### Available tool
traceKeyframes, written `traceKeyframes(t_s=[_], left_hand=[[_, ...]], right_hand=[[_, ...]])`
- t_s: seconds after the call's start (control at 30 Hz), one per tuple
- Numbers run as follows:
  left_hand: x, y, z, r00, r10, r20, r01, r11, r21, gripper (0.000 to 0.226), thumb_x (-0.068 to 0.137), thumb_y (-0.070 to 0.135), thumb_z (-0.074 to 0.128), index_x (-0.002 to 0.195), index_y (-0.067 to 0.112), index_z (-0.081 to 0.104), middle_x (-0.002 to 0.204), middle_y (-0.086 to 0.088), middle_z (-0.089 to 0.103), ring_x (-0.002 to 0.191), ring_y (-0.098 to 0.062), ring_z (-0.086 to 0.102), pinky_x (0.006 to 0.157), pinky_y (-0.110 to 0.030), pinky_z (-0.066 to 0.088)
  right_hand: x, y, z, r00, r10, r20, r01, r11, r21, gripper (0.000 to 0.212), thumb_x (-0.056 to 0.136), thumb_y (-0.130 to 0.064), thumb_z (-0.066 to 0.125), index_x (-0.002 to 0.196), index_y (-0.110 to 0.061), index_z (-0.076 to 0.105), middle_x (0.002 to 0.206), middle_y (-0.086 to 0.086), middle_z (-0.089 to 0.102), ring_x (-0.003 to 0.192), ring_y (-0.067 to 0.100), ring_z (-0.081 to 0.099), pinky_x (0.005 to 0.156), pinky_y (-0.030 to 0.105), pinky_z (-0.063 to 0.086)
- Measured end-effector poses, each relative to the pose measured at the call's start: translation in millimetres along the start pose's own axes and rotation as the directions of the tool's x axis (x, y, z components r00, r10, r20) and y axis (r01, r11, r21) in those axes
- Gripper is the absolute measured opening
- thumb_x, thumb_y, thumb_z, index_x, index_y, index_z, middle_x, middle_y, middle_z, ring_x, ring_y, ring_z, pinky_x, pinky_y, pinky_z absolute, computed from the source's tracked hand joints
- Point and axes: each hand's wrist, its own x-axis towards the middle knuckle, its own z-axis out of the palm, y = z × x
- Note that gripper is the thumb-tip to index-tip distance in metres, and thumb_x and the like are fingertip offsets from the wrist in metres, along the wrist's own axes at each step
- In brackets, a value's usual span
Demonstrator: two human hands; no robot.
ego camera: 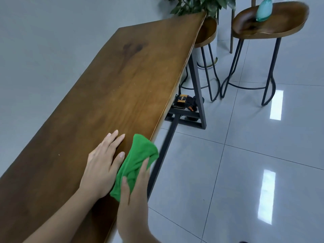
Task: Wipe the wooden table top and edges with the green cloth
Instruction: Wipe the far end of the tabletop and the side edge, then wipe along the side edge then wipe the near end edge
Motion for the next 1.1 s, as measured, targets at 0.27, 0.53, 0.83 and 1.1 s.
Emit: traceKeyframes(t_s=[0.27, 0.53, 0.83, 1.1], left_hand=[[0.7, 3.0, -1.1, 1.000, -0.028, 0.009, 0.028, 1.000, 0.004, 0.059, 0.115, 0.057, 0.027, 0.171, 0.041, 0.033, 0.180, 0.025, 0.019, 0.167, 0.003, 0.008, 0.128, -0.039, 0.016], [-0.2, 5.8, -2.1, 0.999, -0.038, 0.020, 0.038, 0.999, 0.003, 0.062, 0.113, 0.062, 0.021, 0.172, 0.042, 0.031, 0.181, 0.023, 0.020, 0.167, 0.001, 0.009, 0.131, -0.042, 0.013], [-28.8, -2.0, -3.5, 1.000, 0.010, 0.018, -0.009, 1.000, -0.021, 0.059, 0.116, 0.055, 0.028, 0.173, 0.039, 0.030, 0.182, 0.016, 0.020, 0.169, -0.007, 0.013, 0.133, -0.049, 0.017], [-157.0, -61.0, -11.8, 0.995, 0.084, 0.053, -0.085, 0.996, 0.015, 0.070, 0.110, 0.069, 0.015, 0.174, 0.043, 0.024, 0.183, 0.019, 0.015, 0.169, -0.007, 0.011, 0.134, -0.047, 0.016]], right_hand=[[124.1, -39.2, -47.5, 0.987, -0.130, -0.092, 0.131, 0.991, 0.011, 0.082, 0.119, -0.029, 0.048, 0.175, -0.039, -0.011, 0.182, -0.015, -0.013, 0.154, -0.024, -0.011, 0.114, -0.004, 0.004], [235.7, -86.9, -94.7, 0.982, -0.117, -0.148, 0.111, 0.993, -0.052, 0.078, 0.119, -0.031, 0.044, 0.176, -0.030, -0.010, 0.186, 0.007, -0.002, 0.170, 0.022, 0.012, 0.127, 0.034, 0.024], [115.2, -38.1, -43.5, 0.979, -0.167, -0.120, 0.161, 0.985, -0.058, 0.077, 0.119, -0.034, 0.042, 0.176, -0.034, -0.010, 0.186, 0.002, -0.002, 0.169, 0.019, 0.013, 0.131, 0.041, 0.025], [-28.3, 21.0, 18.4, 0.976, -0.172, -0.130, 0.168, 0.985, -0.039, 0.077, 0.118, -0.035, 0.044, 0.177, -0.034, -0.007, 0.186, -0.008, -0.001, 0.170, 0.010, 0.007, 0.136, 0.040, 0.019]])
